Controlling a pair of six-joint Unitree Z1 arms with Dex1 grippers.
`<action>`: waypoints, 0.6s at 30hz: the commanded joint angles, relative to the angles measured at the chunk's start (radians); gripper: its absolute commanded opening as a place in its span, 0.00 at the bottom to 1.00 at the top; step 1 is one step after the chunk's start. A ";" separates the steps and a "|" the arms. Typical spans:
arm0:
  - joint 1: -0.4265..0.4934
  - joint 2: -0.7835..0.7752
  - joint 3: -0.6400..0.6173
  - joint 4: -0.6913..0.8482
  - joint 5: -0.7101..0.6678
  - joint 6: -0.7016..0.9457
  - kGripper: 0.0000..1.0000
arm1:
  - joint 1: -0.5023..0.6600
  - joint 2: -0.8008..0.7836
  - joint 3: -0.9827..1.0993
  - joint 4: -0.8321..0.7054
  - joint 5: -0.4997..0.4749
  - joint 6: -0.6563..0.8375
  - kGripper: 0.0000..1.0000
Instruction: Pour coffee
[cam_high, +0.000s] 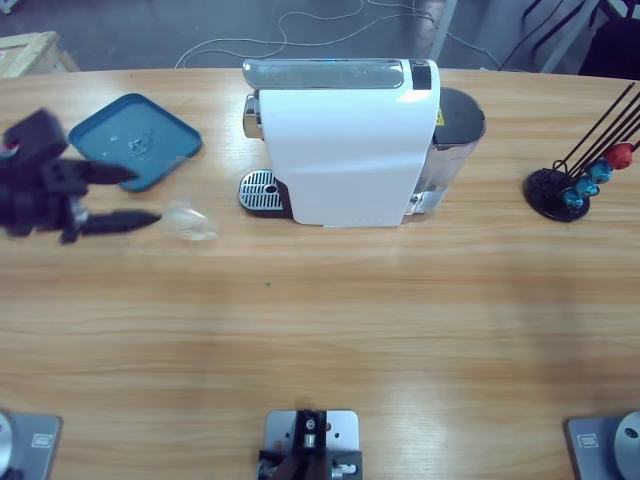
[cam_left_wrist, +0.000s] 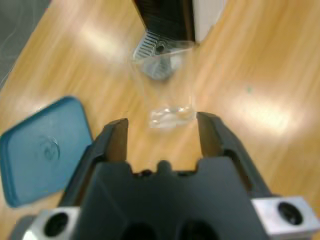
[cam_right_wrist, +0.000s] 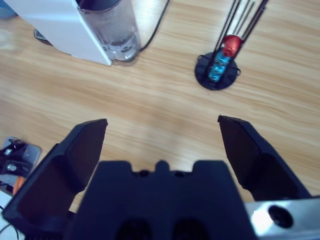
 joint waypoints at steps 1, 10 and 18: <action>0.117 0.359 -0.070 -0.272 -0.241 0.060 0.00 | 0.011 -0.016 -0.060 0.114 -0.043 -0.018 1.00; 0.103 0.251 0.040 -0.281 -0.238 0.015 0.05 | 0.005 0.012 -0.024 0.053 -0.072 -0.024 1.00; 0.103 -0.215 0.128 -0.041 -0.007 -0.145 0.99 | 0.004 0.015 0.013 -0.007 -0.061 -0.015 1.00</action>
